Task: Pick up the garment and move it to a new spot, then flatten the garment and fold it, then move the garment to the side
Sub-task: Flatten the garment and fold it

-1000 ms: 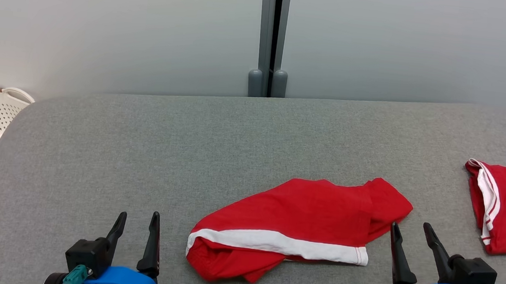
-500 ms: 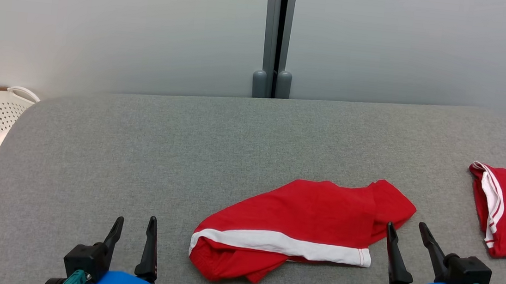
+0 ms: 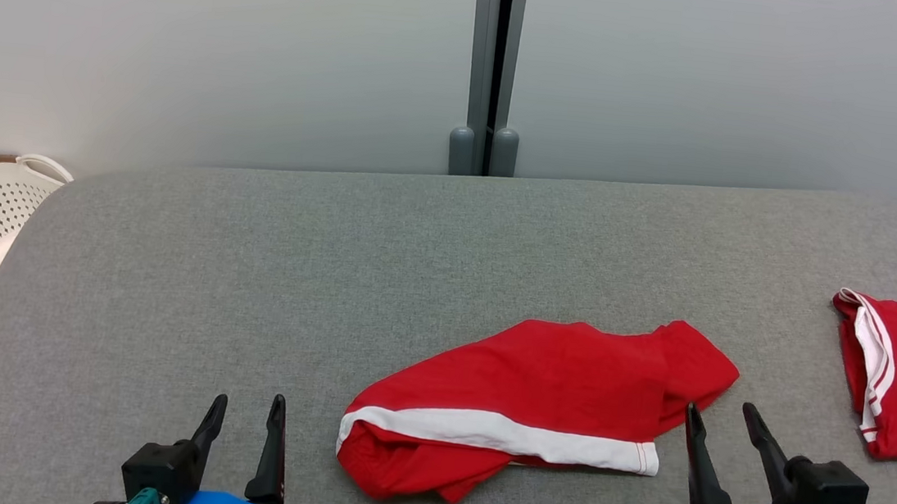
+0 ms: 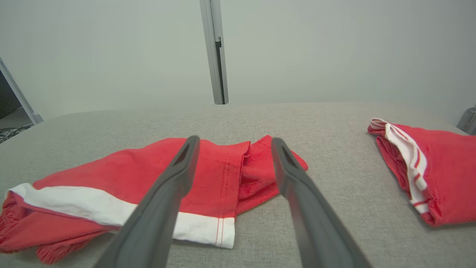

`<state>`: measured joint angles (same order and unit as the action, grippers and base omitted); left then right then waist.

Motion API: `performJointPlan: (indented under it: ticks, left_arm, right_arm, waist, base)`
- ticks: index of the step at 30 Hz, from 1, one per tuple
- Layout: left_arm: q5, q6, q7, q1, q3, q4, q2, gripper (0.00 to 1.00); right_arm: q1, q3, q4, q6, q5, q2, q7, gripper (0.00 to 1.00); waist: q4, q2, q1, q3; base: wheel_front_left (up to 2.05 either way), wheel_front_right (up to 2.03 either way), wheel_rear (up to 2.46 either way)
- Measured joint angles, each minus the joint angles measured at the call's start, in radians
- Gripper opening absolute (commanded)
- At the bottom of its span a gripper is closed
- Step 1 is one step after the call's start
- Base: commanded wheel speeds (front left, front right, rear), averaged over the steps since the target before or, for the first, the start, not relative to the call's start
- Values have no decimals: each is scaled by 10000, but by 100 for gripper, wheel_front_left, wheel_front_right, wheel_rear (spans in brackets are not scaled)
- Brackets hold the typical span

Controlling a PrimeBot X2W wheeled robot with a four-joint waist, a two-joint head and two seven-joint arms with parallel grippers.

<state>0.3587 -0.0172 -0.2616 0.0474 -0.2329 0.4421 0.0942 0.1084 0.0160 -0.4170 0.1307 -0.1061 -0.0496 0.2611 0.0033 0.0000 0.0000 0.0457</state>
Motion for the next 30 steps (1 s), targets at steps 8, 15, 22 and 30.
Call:
performJointPlan:
  ticks: [8, 15, 22, 30]
  left_arm:
    - [-157, -94, 0, 1, -15, 10, -71, 100]
    - [-251, -115, 0, 122, -35, 52, -84, 100]
    - [-337, -153, 0, 341, 23, 61, -81, 100]
    - [-376, -155, 0, 420, 94, 79, -94, 100]
  right_arm:
    - [-10, 336, -1340, 0, 581, 0, -499, 100]
    - [884, 550, -2959, -2, 1001, 0, -525, 100]
    - [1682, 439, -4295, 0, 1045, 2, -245, 100]
    - [2220, 320, -5242, 0, 963, 4, -38, 56]
  waist:
    - [170, 0, 0, -192]
    - [495, 0, 1, -617]
    - [851, 1, 1, -1055]
    - [967, 0, 1, -1251]
  base:
    - [0, 0, 0]
    - [0, 0, 0]
    - [0, 0, 0]
    - [0, 0, 0]
